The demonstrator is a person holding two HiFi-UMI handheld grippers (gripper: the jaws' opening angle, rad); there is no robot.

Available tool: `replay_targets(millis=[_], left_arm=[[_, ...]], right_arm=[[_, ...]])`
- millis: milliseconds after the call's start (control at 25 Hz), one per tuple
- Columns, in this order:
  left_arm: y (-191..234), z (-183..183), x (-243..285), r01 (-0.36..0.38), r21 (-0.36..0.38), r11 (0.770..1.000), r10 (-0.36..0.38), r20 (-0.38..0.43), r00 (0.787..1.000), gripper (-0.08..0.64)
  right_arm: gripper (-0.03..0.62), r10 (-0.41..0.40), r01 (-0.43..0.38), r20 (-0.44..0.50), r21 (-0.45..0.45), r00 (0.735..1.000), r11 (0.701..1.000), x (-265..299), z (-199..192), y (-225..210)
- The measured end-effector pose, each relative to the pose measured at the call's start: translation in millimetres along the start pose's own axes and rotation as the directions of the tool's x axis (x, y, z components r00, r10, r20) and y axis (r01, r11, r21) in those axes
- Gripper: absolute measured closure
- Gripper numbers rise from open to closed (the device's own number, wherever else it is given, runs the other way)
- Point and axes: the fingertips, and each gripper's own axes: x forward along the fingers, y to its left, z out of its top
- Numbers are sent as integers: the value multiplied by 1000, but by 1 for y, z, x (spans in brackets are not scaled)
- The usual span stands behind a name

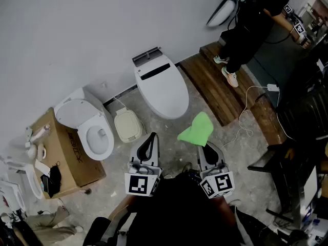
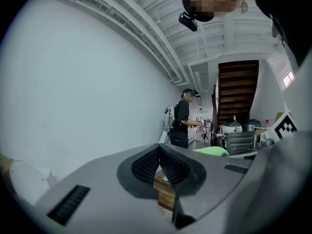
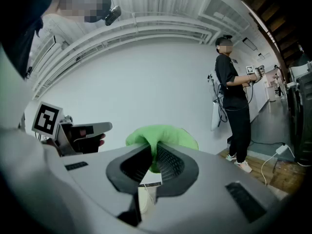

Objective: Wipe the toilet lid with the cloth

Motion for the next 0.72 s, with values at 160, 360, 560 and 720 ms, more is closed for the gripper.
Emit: replay_targets(millis=[160, 360, 560, 720], left_arm=[[-1, -11, -1, -16, 3, 1000, 16, -47, 999, 551], [-5, -3, 3, -15, 8, 1000, 15, -9, 1000, 551], [-14, -7, 8, -39, 7, 999, 39, -27, 999, 551], [-29, -6, 14, -42, 26, 999, 43, -15, 999, 551]], right_arm=[[555, 4, -4, 0, -3, 1000, 1000, -1, 0, -4], [555, 7, -7, 12, 8, 1000, 1000, -4, 3, -7], [555, 22, -22, 43, -4, 999, 1000, -14, 10, -16], [555, 40, -39, 33, -27, 999, 999, -23, 9, -28]])
